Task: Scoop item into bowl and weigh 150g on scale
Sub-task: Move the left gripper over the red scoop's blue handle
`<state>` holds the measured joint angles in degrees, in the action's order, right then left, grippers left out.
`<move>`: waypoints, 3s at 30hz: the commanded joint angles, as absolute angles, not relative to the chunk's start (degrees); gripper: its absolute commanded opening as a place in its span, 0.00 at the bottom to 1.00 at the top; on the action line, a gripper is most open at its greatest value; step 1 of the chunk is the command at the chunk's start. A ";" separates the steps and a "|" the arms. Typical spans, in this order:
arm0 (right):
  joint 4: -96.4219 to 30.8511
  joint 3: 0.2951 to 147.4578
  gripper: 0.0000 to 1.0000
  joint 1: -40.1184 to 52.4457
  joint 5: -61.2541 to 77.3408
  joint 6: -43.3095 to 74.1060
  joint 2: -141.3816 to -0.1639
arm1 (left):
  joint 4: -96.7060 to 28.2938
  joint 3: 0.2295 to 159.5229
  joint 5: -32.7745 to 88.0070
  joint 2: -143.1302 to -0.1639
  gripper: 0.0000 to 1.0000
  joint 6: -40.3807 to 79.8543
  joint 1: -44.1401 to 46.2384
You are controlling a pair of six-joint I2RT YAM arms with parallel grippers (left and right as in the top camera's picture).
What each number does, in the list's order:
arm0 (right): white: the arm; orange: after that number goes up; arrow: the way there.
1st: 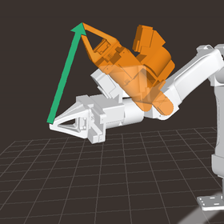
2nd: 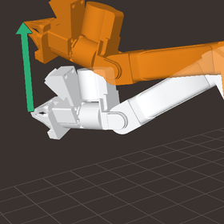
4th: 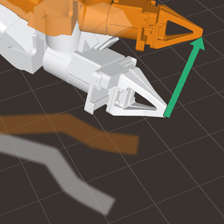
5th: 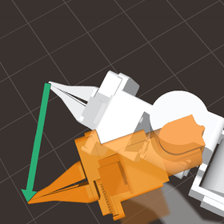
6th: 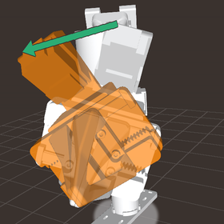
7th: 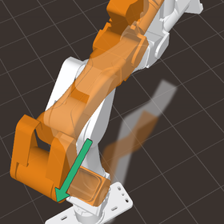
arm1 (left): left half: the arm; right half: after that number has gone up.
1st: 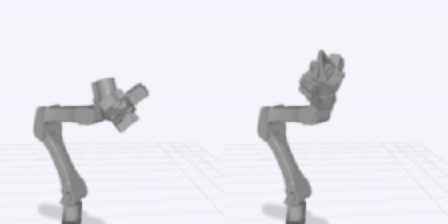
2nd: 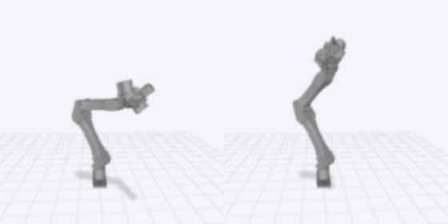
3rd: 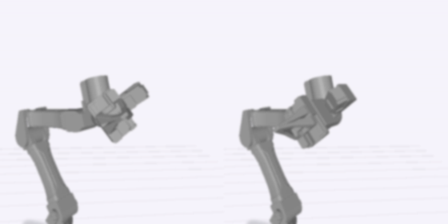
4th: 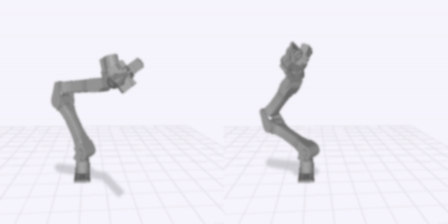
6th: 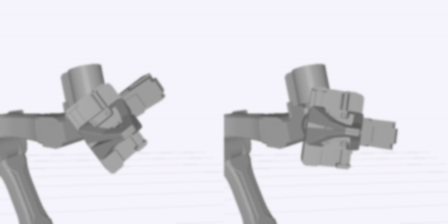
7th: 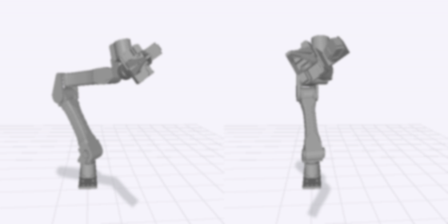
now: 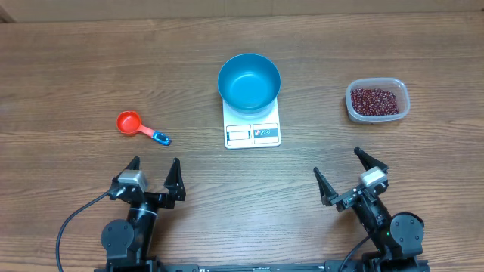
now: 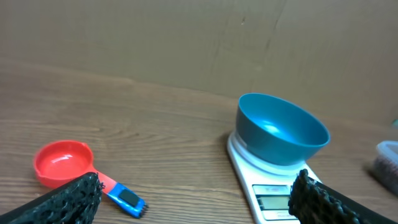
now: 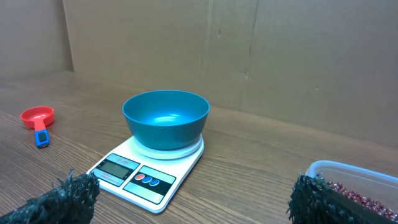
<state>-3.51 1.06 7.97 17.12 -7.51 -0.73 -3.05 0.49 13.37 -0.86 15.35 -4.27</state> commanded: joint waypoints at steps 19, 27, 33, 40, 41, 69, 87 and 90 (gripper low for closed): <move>-3.27 0.45 1.00 8.29 16.73 -7.29 -0.27 | -29.61 46.15 5.78 -37.26 1.00 16.32 -4.49; -3.27 0.45 1.00 8.29 16.73 -7.31 -0.27 | -47.72 67.00 4.03 -57.30 1.00 16.71 -4.49; -3.27 0.45 1.00 8.29 16.73 -7.29 -0.27 | -51.31 71.85 4.54 -63.94 1.00 16.75 -4.49; -3.27 0.45 1.00 8.29 16.73 -7.29 -0.27 | -51.35 71.83 4.49 -65.98 1.00 16.73 -4.49; -3.27 0.45 1.00 8.29 16.73 -7.29 -0.27 | -51.37 71.83 4.45 -66.19 1.00 16.73 -4.49; -3.27 0.45 1.00 8.29 16.73 -7.29 -0.27 | -50.65 71.83 -6.61 -83.13 1.00 40.99 -4.54; -3.27 0.45 1.00 8.29 16.73 -7.29 -0.27 | -49.34 71.83 -8.49 -102.15 1.00 57.12 -4.54; -3.27 0.45 1.00 8.29 16.73 -7.31 -0.27 | -47.55 71.83 -8.14 -103.81 1.00 58.92 -4.54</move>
<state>-3.51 1.06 7.97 17.15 -7.51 -0.73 -48.23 70.54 -7.16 -102.24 55.27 -4.27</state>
